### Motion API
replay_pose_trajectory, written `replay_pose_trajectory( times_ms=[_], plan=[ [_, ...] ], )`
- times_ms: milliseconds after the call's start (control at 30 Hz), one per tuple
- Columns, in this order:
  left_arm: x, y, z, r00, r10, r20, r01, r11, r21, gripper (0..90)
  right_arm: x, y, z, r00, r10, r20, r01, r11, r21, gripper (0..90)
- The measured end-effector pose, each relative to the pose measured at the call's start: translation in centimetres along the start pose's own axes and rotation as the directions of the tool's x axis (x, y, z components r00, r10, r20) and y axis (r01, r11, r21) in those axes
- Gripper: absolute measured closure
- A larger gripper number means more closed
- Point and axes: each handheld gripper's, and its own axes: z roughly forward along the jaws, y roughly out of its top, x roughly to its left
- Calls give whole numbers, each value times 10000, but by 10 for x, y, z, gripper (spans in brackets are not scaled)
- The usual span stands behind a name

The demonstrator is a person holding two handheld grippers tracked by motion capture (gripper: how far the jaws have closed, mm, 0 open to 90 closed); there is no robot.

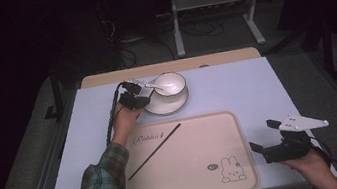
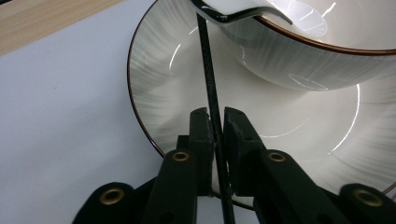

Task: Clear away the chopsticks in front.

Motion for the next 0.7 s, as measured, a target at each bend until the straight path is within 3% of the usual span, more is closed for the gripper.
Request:
replay_pose_trajectory(
  times_ms=[333,700],
  plan=[
    [1,1,-5,9999,-95,-58,95,9999,-54,854,0,0,0,10000,-2,-4,2,10000,-6,18],
    [12,-10,-33,9989,-463,12,464,9984,-321,856,0,0,-1,10000,-19,3,19,10000,-41,18]
  ],
)
